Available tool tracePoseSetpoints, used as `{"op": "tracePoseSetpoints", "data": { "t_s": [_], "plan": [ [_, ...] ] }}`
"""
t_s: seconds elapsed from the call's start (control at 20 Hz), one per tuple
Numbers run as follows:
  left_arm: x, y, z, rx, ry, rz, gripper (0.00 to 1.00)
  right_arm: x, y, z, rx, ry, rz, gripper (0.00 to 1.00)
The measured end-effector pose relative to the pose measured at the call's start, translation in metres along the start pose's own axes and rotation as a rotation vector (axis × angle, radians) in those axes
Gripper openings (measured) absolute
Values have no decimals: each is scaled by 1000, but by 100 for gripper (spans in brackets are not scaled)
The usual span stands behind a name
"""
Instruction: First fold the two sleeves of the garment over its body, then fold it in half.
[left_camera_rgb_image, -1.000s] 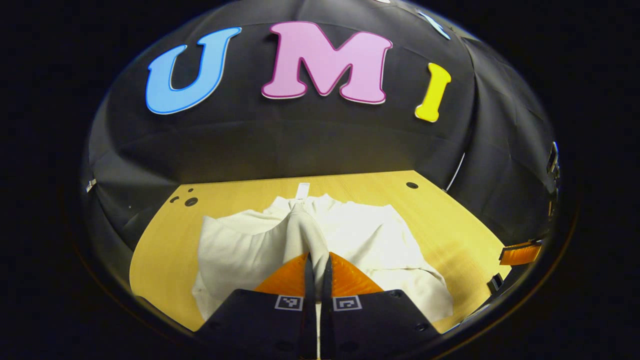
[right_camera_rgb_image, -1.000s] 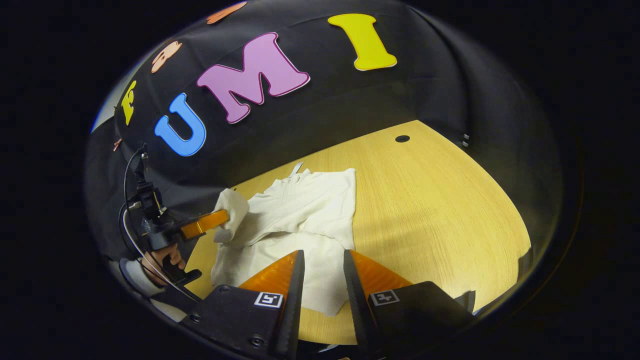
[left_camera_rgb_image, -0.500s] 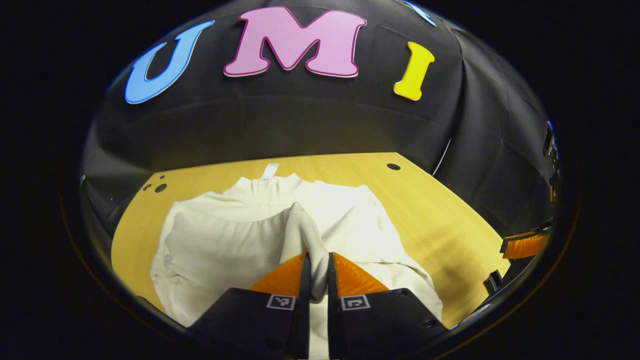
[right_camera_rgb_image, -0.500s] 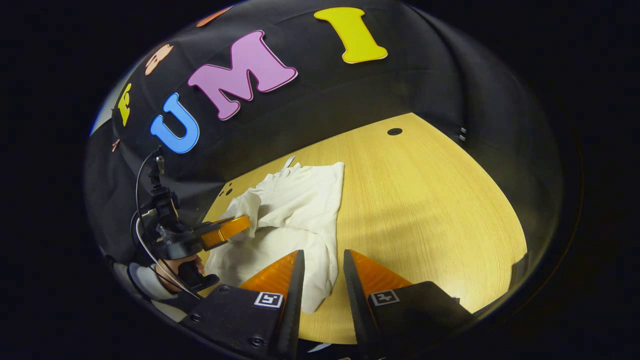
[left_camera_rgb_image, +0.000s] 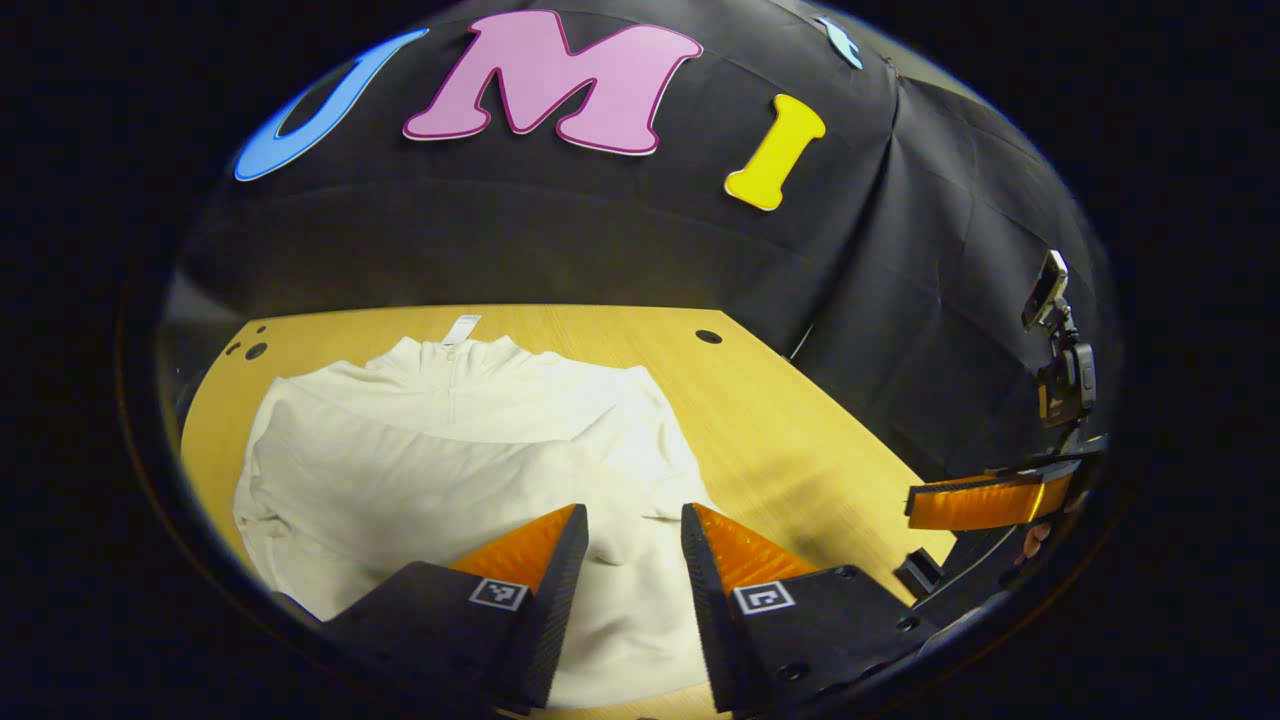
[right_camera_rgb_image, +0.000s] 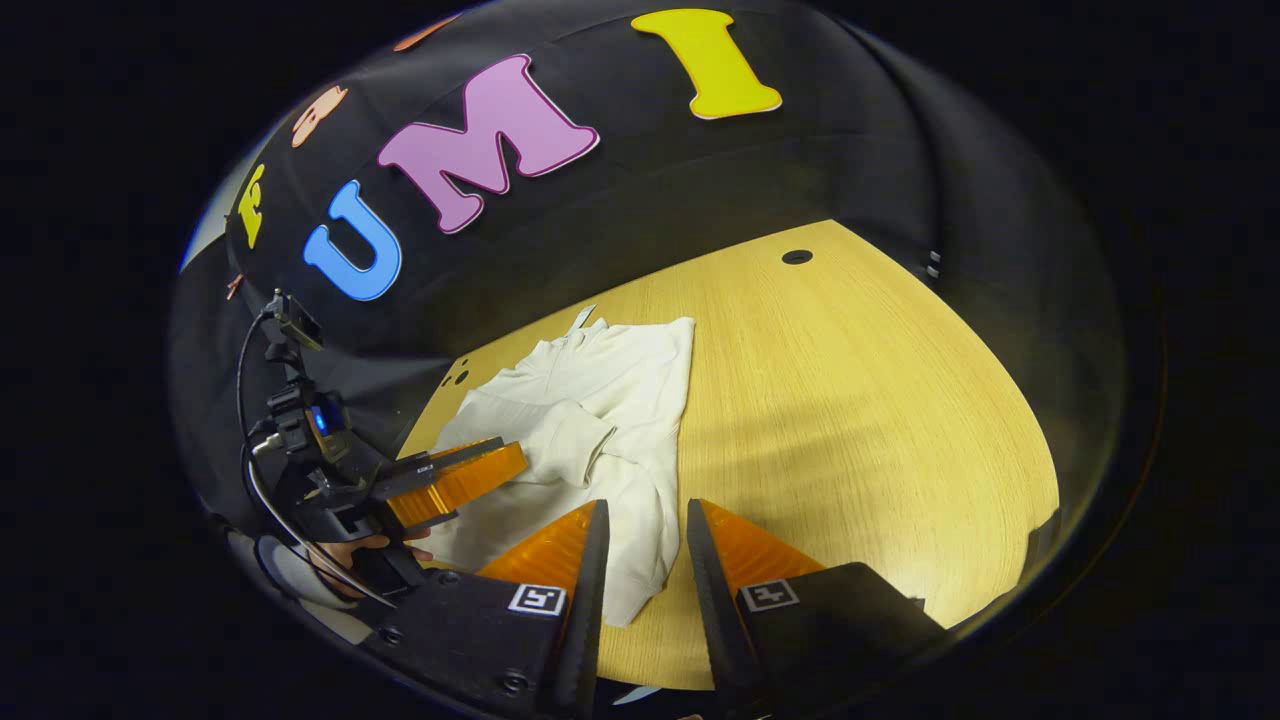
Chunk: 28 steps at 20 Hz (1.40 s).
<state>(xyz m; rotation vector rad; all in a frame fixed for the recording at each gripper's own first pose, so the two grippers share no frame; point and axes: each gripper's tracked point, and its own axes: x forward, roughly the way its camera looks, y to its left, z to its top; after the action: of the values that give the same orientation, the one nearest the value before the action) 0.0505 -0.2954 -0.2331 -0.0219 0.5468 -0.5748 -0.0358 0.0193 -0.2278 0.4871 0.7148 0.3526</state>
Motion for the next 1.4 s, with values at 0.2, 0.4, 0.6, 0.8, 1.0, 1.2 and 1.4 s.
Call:
{"op": "tracePoseSetpoints", "data": {
  "t_s": [0.2,0.4,0.6,0.8,1.0,1.2,1.4],
  "plan": [
    [-30,32,-9,-3,-7,87,92,4,8,-15,-45,32,-17,49],
    [-70,74,-25,-20,13,168,96,9,20,-35,-102,67,-31,75],
    [-112,123,-39,-68,22,265,95,16,26,-59,-149,125,-65,86],
    [-146,173,-66,-110,75,375,95,25,24,-77,-128,177,-129,86],
    [-171,212,-94,-122,123,458,95,33,22,-95,-126,217,-173,86],
    [-179,237,-113,-118,166,497,95,39,23,-101,-111,223,-195,86],
    [-175,253,-137,-130,225,510,95,47,16,-107,-102,236,-226,86]
  ]
}}
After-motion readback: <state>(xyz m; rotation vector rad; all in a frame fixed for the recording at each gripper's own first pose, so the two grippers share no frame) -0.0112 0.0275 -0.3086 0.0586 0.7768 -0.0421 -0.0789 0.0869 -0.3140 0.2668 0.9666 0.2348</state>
